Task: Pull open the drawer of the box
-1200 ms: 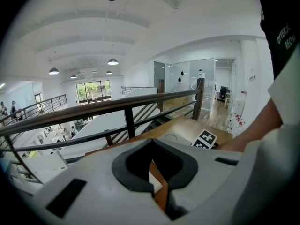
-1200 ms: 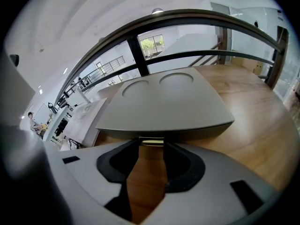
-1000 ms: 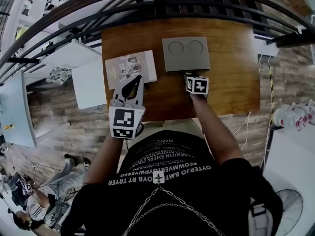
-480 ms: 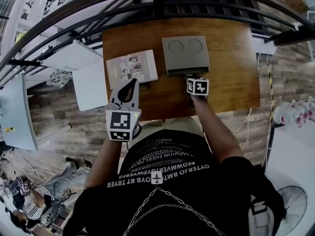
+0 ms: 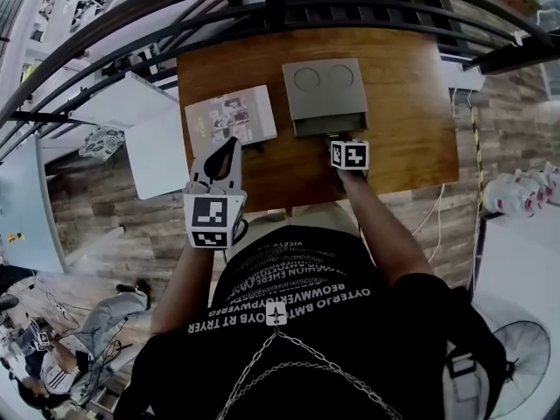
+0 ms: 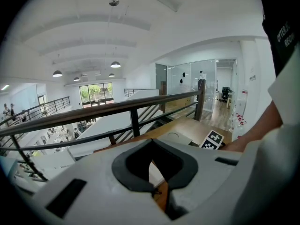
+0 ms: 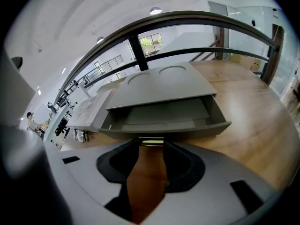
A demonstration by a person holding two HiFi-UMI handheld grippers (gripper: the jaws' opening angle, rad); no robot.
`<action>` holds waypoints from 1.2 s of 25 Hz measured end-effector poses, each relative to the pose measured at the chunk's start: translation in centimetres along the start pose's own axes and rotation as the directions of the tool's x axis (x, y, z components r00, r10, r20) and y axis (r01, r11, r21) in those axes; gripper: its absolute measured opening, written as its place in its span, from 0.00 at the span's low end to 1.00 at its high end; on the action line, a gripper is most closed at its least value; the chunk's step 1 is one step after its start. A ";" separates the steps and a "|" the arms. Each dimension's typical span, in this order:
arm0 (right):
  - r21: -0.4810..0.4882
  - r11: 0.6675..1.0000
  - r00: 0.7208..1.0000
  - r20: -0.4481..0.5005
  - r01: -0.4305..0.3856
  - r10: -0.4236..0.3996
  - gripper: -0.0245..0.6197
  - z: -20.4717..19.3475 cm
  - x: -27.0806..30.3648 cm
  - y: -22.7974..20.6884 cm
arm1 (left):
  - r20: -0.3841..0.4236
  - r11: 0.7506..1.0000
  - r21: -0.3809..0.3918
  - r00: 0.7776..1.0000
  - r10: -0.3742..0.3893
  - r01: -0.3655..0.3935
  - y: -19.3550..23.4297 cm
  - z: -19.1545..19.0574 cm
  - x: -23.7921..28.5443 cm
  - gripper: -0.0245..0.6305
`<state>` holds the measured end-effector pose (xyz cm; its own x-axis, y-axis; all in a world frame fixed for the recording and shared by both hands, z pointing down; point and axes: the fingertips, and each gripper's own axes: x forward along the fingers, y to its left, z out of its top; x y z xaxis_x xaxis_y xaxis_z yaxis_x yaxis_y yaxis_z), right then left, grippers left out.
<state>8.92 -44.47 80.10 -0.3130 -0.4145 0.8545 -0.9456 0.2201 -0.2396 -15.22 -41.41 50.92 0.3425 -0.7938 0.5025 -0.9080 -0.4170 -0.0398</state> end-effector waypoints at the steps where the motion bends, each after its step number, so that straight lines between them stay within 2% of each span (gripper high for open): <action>1: 0.001 1.000 1.000 -0.003 0.000 0.000 0.29 -0.3 -0.1 0.0 | 0.003 1.000 0.002 1.000 -0.001 0.001 0.0 0.0 -0.1 0.05; 7: 0.006 1.000 1.000 -0.016 -0.003 0.003 0.29 -1.5 -0.9 0.1 | 0.022 1.000 0.005 1.000 -0.018 0.017 -0.9 1.1 -0.8 0.05; 20: 0.004 1.000 1.000 -0.025 -0.007 0.007 0.29 -4.2 -2.3 0.4 | 0.009 0.998 0.029 0.998 -0.060 0.060 -2.9 -0.3 -1.9 0.05; 30: 0.009 1.000 0.999 -0.042 -0.004 0.004 0.29 -6.3 -3.3 0.8 | 0.028 0.997 0.040 0.997 -0.071 0.069 -3.3 0.2 -2.8 0.05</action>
<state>9.78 -37.40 79.98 -0.3130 -0.3760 0.8722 -0.9452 0.2135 -0.2471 -13.10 -37.86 49.43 0.4125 -0.7746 0.4794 -0.8716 -0.4885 -0.0394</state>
